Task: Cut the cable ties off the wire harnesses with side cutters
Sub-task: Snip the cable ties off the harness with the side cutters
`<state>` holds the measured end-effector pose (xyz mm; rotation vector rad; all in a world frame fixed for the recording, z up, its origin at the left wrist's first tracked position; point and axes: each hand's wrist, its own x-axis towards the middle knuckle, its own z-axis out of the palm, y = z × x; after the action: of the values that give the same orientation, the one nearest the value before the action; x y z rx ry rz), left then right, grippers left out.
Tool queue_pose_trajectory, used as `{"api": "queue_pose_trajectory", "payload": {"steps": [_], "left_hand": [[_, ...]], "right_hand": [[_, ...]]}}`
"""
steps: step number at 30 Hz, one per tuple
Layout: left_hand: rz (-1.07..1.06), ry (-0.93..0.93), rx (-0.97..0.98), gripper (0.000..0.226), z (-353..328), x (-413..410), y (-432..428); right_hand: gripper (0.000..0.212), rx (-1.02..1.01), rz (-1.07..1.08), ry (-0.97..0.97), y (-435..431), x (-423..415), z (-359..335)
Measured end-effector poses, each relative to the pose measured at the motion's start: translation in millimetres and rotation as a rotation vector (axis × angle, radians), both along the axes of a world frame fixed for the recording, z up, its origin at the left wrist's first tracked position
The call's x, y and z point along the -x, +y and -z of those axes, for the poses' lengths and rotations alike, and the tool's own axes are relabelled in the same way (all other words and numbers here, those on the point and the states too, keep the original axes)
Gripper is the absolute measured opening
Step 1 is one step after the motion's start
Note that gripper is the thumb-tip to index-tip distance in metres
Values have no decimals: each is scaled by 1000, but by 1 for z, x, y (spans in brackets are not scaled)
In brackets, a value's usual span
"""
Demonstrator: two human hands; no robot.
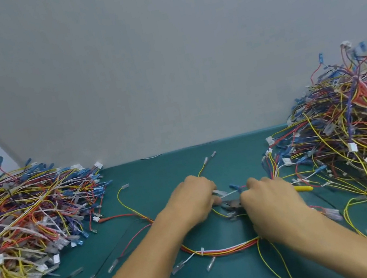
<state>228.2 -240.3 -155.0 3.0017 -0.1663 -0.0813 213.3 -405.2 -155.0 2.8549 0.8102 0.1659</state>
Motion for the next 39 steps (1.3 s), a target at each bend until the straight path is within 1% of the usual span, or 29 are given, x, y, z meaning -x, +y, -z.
{"api": "queue_pose_trajectory", "payload": {"steps": [2,5,8,10,12,14,16,19,22,23,24,26,27,29,30,31,32,34,39], "left_hand": [[37,28,-75,25,2,-2,2],[98,19,-185,28,2,1,9],[127,76,-215,36,-4,7,14],[157,128,-247,35,-10,7,16],[200,151,-291,29,-15,8,16],[240,152,-278,24,-17,9,18],[258,150,-215,19,-16,12,24],[219,122,-93,11,-12,19,32],[198,-30,-4,12,-2,20,30],[177,-73,70,12,3,20,28],[127,-104,170,12,6,20,27],[-65,-111,407,18,10,19,26],[-196,-89,582,25,10,18,26],[-427,-17,1023,33,10,18,24],[-509,17,1186,35,11,17,22],[-563,28,1260,37,12,15,21],[-596,22,1275,38,14,15,19],[-616,-46,1223,43,18,14,16],[-540,-197,941,43,17,19,11]], "right_hand": [[25,-13,-13,5,-3,1,1],[28,-33,-25,15,-5,1,2],[28,-10,-18,28,-4,2,1],[27,2,-17,29,-4,2,1],[26,5,-17,28,-4,2,1],[27,6,-15,30,-4,2,1],[27,4,-16,27,-4,2,1],[27,-12,-18,30,-4,3,1],[30,-42,-27,32,-4,3,1],[32,-49,-31,32,-5,3,2],[33,-53,-32,32,-5,3,2],[34,-52,-28,31,-5,3,1],[33,-47,-26,30,-5,3,1],[32,-37,-21,33,-5,3,2],[30,-30,-18,38,-5,2,2],[29,-25,-16,41,-5,2,1],[27,-18,-13,46,-5,1,1],[26,-1,-10,53,-5,1,-1],[25,33,-10,55,-8,2,0]]}}
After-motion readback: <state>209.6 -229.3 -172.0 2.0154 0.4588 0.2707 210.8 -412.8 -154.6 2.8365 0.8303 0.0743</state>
